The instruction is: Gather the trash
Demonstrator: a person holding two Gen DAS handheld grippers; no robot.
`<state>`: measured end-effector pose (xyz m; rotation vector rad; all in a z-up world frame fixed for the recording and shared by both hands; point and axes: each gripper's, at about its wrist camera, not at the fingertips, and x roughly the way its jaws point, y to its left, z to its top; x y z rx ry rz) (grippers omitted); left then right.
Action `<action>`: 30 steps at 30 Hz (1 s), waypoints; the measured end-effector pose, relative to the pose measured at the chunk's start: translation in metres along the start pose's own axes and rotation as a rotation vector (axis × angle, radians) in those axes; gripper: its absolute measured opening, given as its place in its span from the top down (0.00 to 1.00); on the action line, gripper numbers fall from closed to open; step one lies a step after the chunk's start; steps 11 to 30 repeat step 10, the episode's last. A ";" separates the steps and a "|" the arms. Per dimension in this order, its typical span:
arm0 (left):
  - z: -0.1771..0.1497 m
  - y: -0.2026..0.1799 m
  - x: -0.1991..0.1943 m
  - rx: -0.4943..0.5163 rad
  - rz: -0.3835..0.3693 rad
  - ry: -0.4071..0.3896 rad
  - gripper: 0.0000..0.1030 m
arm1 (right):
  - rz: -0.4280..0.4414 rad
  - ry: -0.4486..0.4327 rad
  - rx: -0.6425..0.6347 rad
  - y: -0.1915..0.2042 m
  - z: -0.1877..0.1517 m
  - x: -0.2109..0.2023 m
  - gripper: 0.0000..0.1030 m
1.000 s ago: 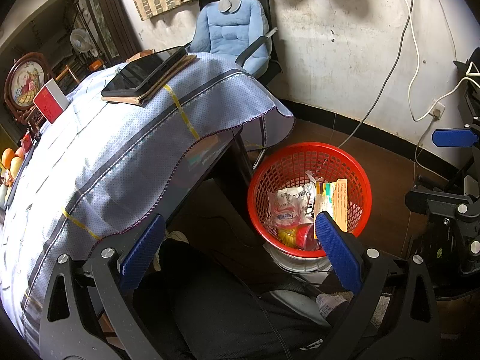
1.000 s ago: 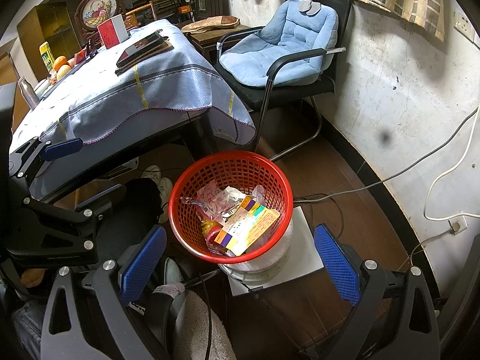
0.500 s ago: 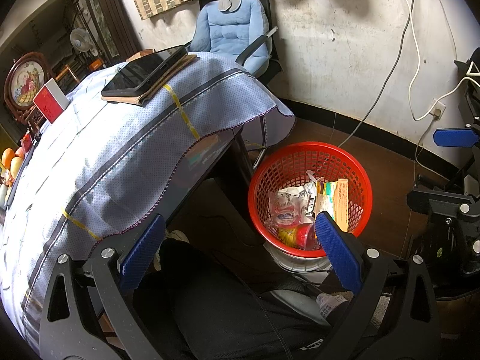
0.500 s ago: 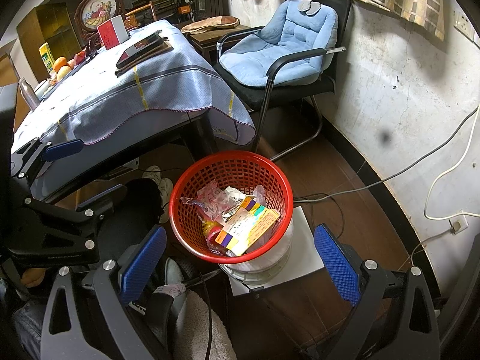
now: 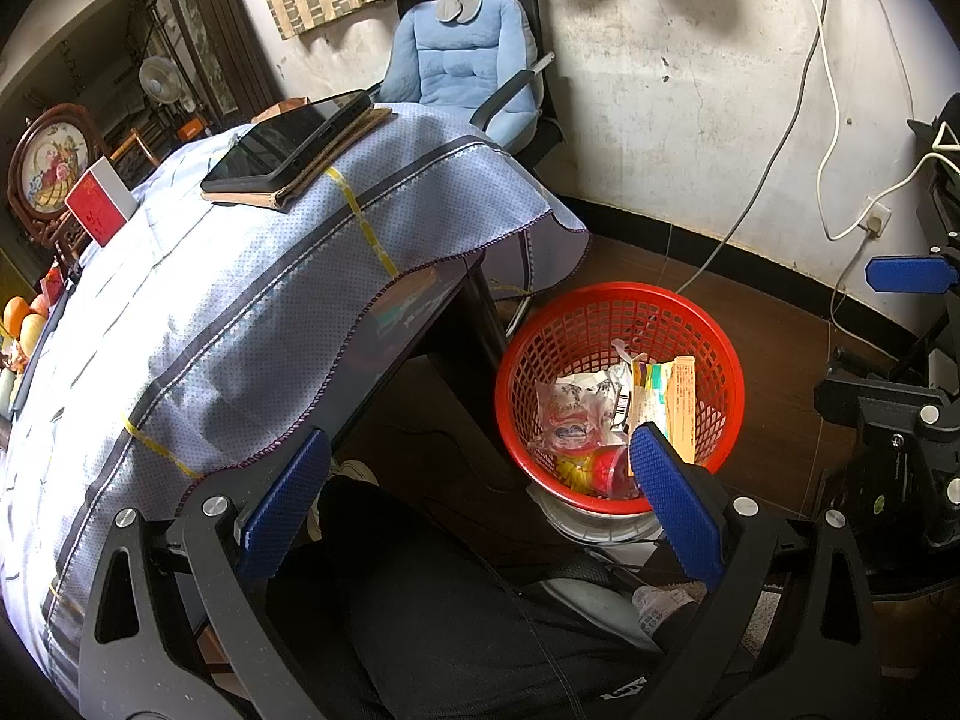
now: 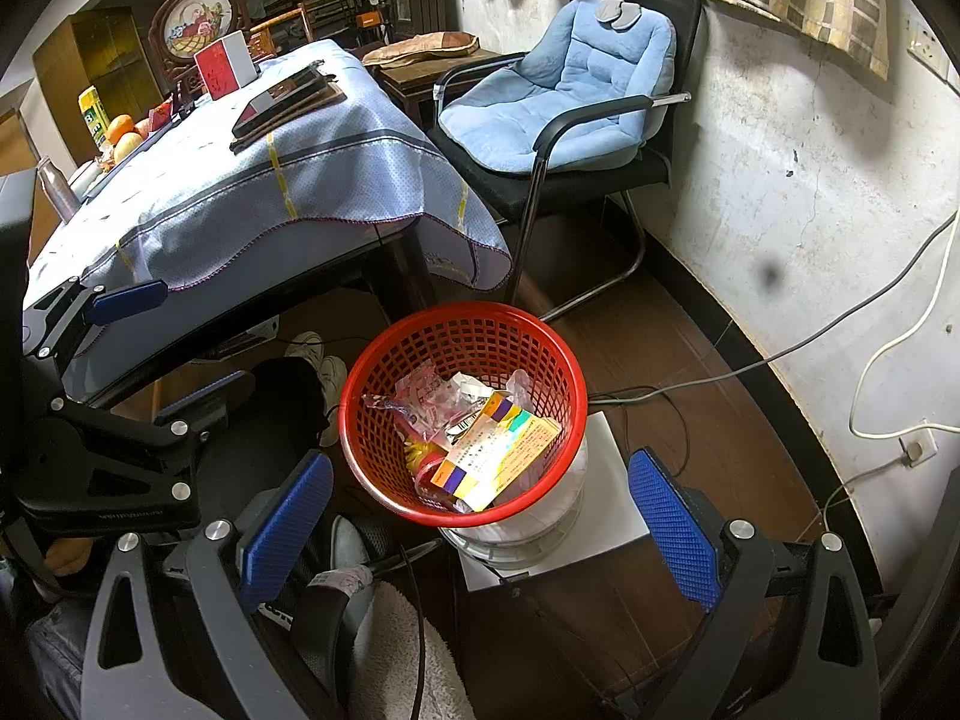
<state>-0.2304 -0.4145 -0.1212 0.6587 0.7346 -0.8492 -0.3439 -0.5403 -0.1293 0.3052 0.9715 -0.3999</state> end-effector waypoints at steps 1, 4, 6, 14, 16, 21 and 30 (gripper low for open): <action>0.000 0.000 0.000 0.000 0.000 0.000 0.07 | 0.000 0.000 0.000 -0.001 0.000 0.000 0.06; -0.002 0.000 0.000 -0.001 0.000 0.001 0.07 | 0.000 0.001 0.002 0.000 0.000 0.000 0.06; -0.002 0.000 0.001 -0.005 0.001 0.002 0.07 | 0.000 0.001 0.001 -0.001 0.000 0.000 0.06; -0.007 0.002 0.001 -0.010 0.000 0.001 0.07 | 0.001 0.001 -0.001 -0.002 0.001 0.000 0.06; -0.007 0.002 0.001 -0.010 0.000 0.001 0.07 | 0.001 0.001 -0.001 -0.002 0.001 0.000 0.06; -0.007 0.002 0.001 -0.010 0.000 0.001 0.07 | 0.001 0.001 -0.001 -0.002 0.001 0.000 0.06; -0.007 0.002 0.001 -0.010 0.000 0.001 0.07 | 0.001 0.001 -0.001 -0.002 0.001 0.000 0.06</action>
